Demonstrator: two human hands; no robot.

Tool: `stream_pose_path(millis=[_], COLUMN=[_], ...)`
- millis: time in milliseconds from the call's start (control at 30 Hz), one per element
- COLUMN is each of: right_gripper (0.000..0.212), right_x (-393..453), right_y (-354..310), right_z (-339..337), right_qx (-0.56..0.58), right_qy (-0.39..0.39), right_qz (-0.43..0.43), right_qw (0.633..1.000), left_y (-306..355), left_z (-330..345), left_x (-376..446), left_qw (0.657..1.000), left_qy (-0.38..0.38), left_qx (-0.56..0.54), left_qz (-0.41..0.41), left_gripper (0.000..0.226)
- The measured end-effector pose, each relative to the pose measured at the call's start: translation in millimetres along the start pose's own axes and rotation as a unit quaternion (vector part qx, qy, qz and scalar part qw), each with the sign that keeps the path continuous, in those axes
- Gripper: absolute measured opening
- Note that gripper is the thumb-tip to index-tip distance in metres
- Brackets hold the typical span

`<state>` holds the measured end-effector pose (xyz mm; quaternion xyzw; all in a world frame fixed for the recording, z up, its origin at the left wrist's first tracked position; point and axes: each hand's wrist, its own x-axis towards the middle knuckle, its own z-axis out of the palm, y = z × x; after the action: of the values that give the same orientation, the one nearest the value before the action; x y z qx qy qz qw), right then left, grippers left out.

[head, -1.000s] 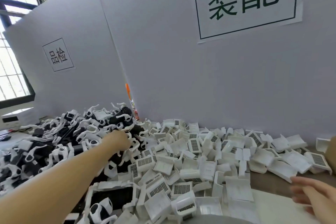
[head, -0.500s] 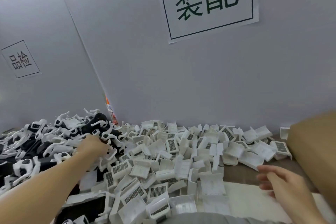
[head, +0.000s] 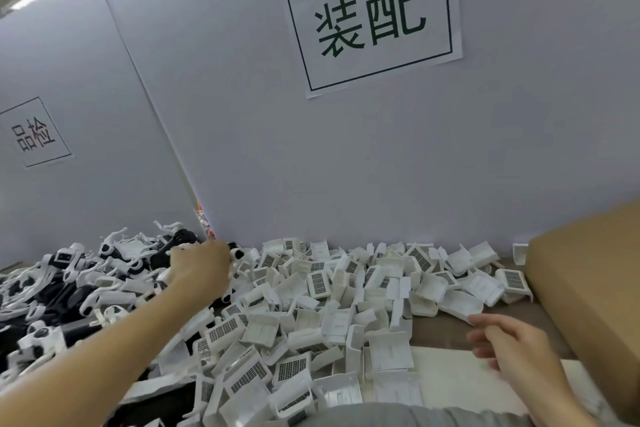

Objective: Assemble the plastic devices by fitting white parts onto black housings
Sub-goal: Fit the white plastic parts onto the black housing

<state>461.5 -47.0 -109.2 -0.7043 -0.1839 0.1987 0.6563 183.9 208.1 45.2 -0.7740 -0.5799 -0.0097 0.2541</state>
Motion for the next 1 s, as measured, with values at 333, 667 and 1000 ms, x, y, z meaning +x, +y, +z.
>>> stream_pose_path(millis=[333,667,1000], right_gripper=[0.029,0.027,0.037], right_x=[-5,-1,-8], right_y=[-7,-15,-10], right_z=[-5,-14,-11], right_qx=[0.058,0.191,0.193], right_qy=[-0.039,-0.046,-0.162], right_qz=[0.014,0.046,-0.055], right_qw=[0.997,0.979,0.966], left_y=[175,259,264], left_z=[-43,-32,-15], left_x=[-112,-157,-148], left_qw=[0.904,0.760,0.704], left_qy=[0.202,0.122,0.178], left_qx=[-0.355,-0.624,-0.664], left_qz=[0.128,0.133,0.180], left_gripper=[0.055,0.058,0.054])
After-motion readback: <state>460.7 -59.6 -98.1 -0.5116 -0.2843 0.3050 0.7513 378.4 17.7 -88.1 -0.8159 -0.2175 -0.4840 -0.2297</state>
